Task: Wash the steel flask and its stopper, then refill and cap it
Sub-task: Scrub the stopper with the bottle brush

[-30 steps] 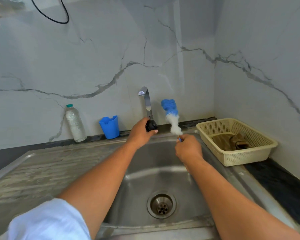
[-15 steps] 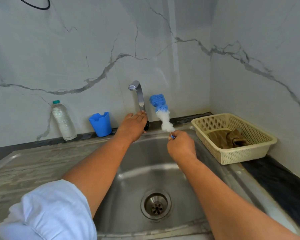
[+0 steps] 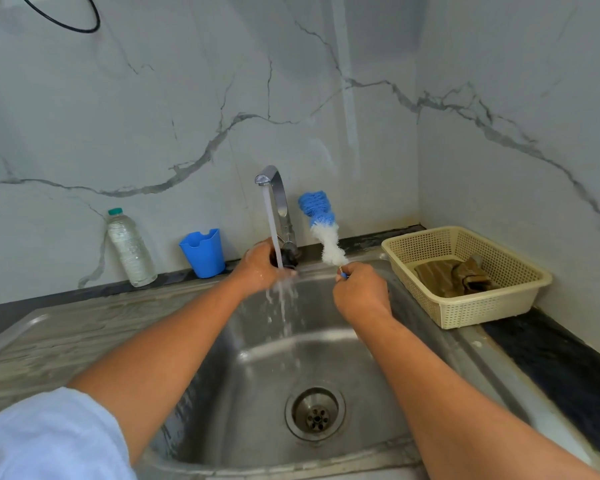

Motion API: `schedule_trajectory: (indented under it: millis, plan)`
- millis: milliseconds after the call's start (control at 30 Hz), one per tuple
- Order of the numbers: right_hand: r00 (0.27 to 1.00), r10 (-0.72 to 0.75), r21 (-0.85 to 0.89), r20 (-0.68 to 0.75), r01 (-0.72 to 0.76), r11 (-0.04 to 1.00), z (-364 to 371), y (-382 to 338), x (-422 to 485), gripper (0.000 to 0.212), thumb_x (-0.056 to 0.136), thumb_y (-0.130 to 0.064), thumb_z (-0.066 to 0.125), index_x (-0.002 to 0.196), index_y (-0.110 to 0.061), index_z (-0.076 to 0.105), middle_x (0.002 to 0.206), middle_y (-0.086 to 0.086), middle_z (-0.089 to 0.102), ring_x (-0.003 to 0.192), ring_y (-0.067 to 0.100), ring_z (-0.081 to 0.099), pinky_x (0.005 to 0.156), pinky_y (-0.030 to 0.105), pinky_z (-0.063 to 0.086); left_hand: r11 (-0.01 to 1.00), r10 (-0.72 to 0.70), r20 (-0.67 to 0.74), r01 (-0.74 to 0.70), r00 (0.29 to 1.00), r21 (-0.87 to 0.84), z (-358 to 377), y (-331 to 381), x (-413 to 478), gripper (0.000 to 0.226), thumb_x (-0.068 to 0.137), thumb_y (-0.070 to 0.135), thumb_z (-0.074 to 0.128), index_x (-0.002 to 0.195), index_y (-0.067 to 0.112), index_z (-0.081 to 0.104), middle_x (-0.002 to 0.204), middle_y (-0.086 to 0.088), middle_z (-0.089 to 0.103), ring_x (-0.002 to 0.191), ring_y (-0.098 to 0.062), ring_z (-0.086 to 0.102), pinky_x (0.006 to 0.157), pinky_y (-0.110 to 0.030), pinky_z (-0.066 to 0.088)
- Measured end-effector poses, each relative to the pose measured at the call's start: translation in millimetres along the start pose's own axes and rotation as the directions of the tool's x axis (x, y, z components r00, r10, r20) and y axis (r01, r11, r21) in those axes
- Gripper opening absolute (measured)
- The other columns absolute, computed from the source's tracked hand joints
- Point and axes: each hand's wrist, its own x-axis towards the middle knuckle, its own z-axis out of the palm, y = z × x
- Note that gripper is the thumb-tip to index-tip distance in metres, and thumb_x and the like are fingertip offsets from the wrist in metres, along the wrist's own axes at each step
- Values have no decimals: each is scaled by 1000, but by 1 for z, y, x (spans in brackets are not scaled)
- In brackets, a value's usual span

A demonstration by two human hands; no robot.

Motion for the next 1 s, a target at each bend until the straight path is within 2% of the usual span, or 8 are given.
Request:
schedule_trajectory:
  millis: [67,167,333,433,567,667,800,1000]
  plan:
    - [1000,0,-1,1,0,1000,0,-1,0,25,103,-9,53,125,-10,65,116,8,68,93,18,59,80,26,46,989,-55,63,63,997,-132,-1,-9,-10,57,80,31,90,125,23,57,123,4,64,119,-19,60,103,-36,48]
    - [1000,-1,3,6,1,1000,0,-2,-2,24,102,-8,52,121,-10,66,115,9,69,96,20,62,81,27,47,952,-109,114,136,988,-273,-1,-15,-20,57,79,28,90,126,21,58,121,3,66,118,-19,61,99,-33,47]
    - [1000,4,3,7,-4,1000,0,-3,-2,25,102,-8,53,124,-10,65,114,9,68,100,22,65,82,28,49,951,-149,142,181,979,-250,3,-17,-24,59,71,34,95,117,25,60,115,-1,70,111,-20,67,106,-43,51]
    - [1000,1,3,11,-1,1000,-1,-3,-4,26,102,-9,53,126,-9,64,117,10,68,97,21,62,82,28,48,938,-143,178,191,974,-289,8,-16,-27,60,70,24,96,120,21,62,116,-5,71,109,-22,70,103,-45,55]
    - [1000,1,0,17,-1,1000,-1,-3,-4,26,103,-8,52,126,-8,64,115,8,66,94,18,58,82,27,46,910,-94,252,185,963,-370,10,-12,-35,50,78,5,88,122,18,68,121,-11,71,110,-24,71,92,-33,61]
    - [1000,8,-7,24,-8,1000,-1,-3,-2,24,102,-6,52,122,-7,65,101,4,61,94,20,60,83,28,48,930,-93,257,176,962,-324,11,-13,-36,47,79,6,87,121,18,69,116,-8,73,111,-22,70,91,-29,58]
    - [1000,8,-22,30,-7,1000,-1,-2,-2,24,102,-6,52,122,-8,65,101,3,60,92,18,58,80,26,46,931,-154,241,223,958,-288,10,-19,-34,44,80,8,86,118,12,64,117,-12,71,110,-26,70,98,-40,59]
    - [999,4,0,32,-4,1000,0,-3,-2,23,103,-8,54,123,-8,64,104,4,62,91,17,59,80,25,46,869,-209,259,300,943,-392,13,-24,-37,46,83,2,82,121,8,56,124,-21,64,112,-32,70,95,-46,61]
